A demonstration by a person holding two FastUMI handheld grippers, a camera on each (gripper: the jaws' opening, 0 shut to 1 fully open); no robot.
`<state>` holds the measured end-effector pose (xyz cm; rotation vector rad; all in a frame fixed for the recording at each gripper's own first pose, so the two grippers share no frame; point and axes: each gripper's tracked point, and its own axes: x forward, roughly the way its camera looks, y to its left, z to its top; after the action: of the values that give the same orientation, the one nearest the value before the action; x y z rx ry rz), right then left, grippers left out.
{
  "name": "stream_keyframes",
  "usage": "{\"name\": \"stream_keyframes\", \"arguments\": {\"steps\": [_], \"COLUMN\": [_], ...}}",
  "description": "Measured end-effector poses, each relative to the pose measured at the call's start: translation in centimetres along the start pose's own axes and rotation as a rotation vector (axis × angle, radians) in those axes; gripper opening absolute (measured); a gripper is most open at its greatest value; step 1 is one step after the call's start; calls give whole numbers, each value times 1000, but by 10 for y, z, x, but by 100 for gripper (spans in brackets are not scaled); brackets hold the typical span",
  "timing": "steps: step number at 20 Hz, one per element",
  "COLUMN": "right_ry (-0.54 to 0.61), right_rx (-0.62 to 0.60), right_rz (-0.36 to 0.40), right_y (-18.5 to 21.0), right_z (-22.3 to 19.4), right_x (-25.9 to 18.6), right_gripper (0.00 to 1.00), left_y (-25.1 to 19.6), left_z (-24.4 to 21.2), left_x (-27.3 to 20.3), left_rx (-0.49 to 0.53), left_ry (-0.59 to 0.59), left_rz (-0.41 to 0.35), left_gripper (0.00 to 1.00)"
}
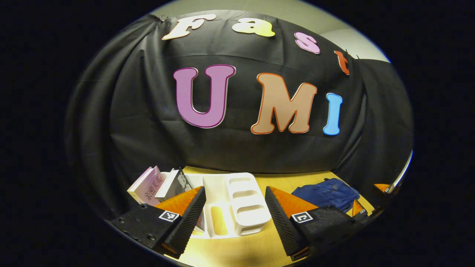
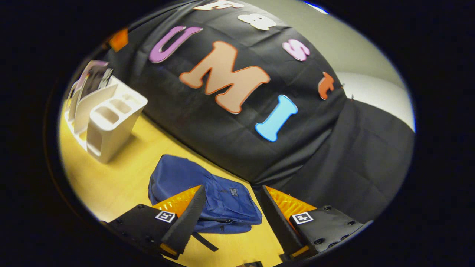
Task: Open the schoolbag, grab two books from the bookshelf and put them into the schoolbag.
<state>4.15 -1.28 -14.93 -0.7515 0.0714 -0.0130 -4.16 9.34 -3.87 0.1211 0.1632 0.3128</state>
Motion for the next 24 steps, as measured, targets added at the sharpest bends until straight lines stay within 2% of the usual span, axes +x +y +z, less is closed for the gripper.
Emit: {"name": "stream_keyframes", "arguments": {"steps": [5, 8, 11, 14, 15, 17, 18, 22, 24], "right_ry": [40, 58, 69, 63, 57, 46, 43, 32, 18], "right_rx": [-135, -191, -255, -306, -323, -359, -374, -375, -363], "right_rz": [99, 133, 155, 160, 158, 152, 154, 158, 143], "right_y": [48, 64, 77, 87, 91, 95, 98, 97, 91], "right_z": [-42, -57, -71, -82, -85, -87, -89, -85, -77], "right_x": [14, 23, 34, 39, 42, 49, 53, 69, 72], "right_gripper": [97, 100, 98, 97, 98, 100, 97, 100, 97], "left_y": [19, 28, 39, 49, 50, 50, 51, 52, 53], "left_z": [-1, -6, -13, -17, -18, -24, -26, -29, -30], "left_x": [-1, -5, -10, -14, -15, -17, -18, -25, -29], "left_rx": [17, 9, 9, 19, 15, 4, 4, 16, 20], "left_ry": [4, 13, 29, 40, 46, 61, 67, 75, 77], "left_rz": [80, 122, 152, 189, 196, 202, 206, 217, 222], "left_gripper": [94, 94, 94, 94, 91, 93, 94, 94, 94]}}
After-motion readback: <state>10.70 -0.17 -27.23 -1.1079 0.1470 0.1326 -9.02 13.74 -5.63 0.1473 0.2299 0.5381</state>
